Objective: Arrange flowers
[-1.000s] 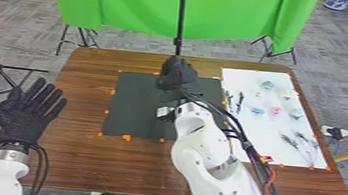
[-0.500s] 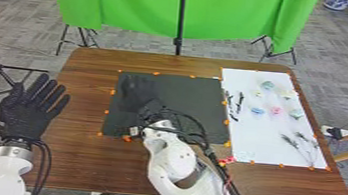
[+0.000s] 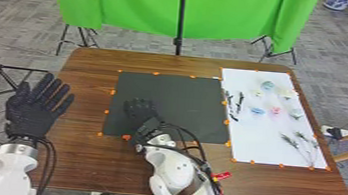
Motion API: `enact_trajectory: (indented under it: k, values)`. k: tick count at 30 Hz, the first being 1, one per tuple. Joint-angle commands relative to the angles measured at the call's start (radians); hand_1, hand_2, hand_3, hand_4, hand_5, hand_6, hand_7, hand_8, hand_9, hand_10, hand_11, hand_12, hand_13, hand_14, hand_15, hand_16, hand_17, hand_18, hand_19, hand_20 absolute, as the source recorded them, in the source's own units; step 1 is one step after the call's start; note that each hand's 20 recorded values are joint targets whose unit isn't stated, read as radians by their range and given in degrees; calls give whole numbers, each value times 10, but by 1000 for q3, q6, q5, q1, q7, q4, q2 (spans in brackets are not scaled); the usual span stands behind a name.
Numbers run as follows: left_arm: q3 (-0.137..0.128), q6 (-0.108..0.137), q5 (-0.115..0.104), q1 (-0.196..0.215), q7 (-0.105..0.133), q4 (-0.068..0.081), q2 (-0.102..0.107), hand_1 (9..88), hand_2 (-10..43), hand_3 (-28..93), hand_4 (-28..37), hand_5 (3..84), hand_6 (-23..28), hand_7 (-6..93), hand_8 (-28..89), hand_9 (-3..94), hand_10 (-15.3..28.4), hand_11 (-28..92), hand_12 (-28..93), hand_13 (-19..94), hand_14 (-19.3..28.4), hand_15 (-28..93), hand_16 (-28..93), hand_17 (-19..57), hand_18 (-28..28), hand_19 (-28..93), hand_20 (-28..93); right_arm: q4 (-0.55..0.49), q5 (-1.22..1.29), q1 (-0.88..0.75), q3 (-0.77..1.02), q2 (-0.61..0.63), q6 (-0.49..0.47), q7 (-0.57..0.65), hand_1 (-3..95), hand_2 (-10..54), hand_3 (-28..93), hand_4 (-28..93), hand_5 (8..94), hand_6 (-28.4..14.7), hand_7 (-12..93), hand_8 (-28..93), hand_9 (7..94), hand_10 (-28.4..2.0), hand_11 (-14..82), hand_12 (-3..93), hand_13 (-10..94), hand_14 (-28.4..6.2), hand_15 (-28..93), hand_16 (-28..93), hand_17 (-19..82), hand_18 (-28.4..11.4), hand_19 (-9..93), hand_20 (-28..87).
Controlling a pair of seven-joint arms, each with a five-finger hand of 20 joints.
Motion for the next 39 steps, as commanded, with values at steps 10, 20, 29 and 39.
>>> enact_trajectory:
  k: [10, 20, 29, 39]
  values:
    - [7, -7, 1, 8, -8, 9, -2, 259, 149, 725, -283, 459, 76, 137, -94, 403, 142, 200, 133, 313, 151, 368, -34, -57, 167, 395, 134, -78, 30, 10, -113, 47, -66, 153, 556, -95, 806, -283, 665, -37, 527, 127, 719, -148, 324, 515, 600, -172, 719, 496, 396, -259, 923, 411]
    - [8, -6, 0, 10, -8, 8, -8, 268, 139, 727, -283, 462, 76, 142, -96, 408, 144, 204, 131, 314, 157, 376, -42, -58, 167, 394, 133, -77, 57, 9, -98, 42, -34, 160, 447, -95, 896, -283, 595, -74, 401, -158, 527, -235, 569, 317, 533, -226, 809, 387, 369, -274, 932, 444]
    - [3, 0, 11, 15, -9, 4, -9, 266, 143, 728, -283, 465, 75, 139, -96, 406, 144, 203, 123, 309, 154, 379, -54, -55, 161, 385, 133, -230, 11, -7, -83, 51, -403, 51, 329, 22, 862, -244, 609, -40, 239, -131, 498, -245, 309, 210, 347, -275, 795, 313, 211, -277, 834, 488]
    - [37, 7, 25, 9, -28, 11, 4, 260, 151, 730, -283, 463, 73, 145, -97, 402, 141, 211, 124, 309, 145, 378, -53, -52, 157, 384, 137, -269, -32, 8, -132, 27, -629, 130, 353, 38, 841, -238, 635, -33, 181, -129, 460, -279, 200, 189, 288, -284, 763, 297, 187, -284, 804, 551]
